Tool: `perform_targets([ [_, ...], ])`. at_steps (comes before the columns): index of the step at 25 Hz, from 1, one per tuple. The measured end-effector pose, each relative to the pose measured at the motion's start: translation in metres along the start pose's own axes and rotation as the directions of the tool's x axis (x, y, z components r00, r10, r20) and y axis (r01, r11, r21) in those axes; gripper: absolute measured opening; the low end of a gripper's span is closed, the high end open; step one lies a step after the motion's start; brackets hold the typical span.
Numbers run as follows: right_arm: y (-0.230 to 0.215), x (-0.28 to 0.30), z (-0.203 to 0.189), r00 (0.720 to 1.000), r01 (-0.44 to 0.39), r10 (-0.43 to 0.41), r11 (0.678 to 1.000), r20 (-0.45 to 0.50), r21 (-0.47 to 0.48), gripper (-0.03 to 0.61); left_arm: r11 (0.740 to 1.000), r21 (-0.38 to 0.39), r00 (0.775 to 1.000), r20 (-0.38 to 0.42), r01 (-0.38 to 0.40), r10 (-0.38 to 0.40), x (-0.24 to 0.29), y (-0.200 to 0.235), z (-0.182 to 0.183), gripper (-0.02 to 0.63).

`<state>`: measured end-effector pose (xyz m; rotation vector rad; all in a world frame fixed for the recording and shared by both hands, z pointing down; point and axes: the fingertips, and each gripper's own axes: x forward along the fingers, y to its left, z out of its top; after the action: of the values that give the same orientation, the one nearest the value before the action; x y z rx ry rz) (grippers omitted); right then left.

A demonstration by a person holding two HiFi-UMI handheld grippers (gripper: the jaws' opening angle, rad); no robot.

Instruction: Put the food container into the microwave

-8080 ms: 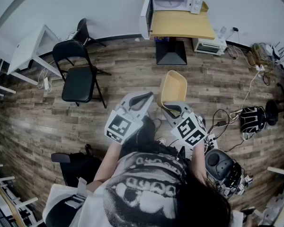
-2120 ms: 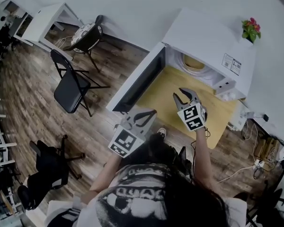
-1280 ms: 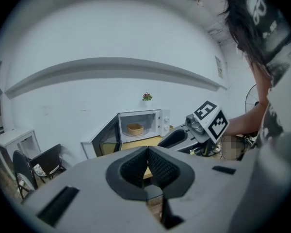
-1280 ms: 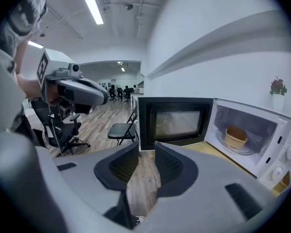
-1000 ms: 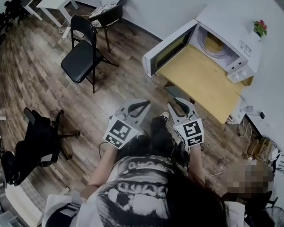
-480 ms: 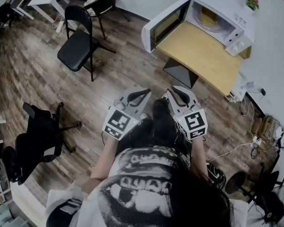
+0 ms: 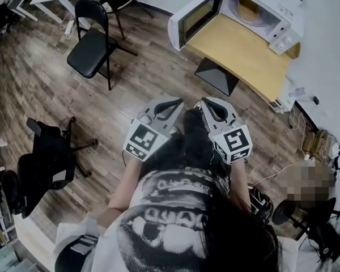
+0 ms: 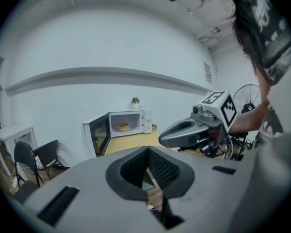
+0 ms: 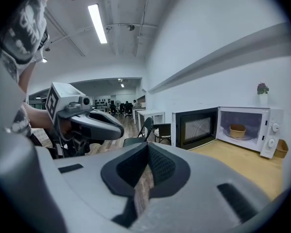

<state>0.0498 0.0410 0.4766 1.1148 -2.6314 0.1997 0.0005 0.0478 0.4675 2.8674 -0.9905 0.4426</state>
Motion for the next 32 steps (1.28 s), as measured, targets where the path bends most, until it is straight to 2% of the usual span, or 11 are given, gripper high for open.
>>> perform_targets([
  [6,0.006,-0.001,0.008,0.998,-0.06,0.059,0.998,0.034,0.03,-0.003,1.0,0.014,1.0,0.002,0.002,-0.002,-0.001,0.0,0.003,0.0],
  [18,0.0,0.006,0.005,0.997,-0.08,0.08,0.997,-0.003,0.008,-0.002,1.0,0.022,1.0,0.01,0.008,-0.009,0.001,0.002,0.006,0.0],
  [32,-0.007,0.011,0.01,0.996,-0.086,0.086,0.996,-0.005,0.009,-0.002,0.999,0.031,1.0,0.024,0.01,-0.011,0.006,0.007,0.013,0.0],
])
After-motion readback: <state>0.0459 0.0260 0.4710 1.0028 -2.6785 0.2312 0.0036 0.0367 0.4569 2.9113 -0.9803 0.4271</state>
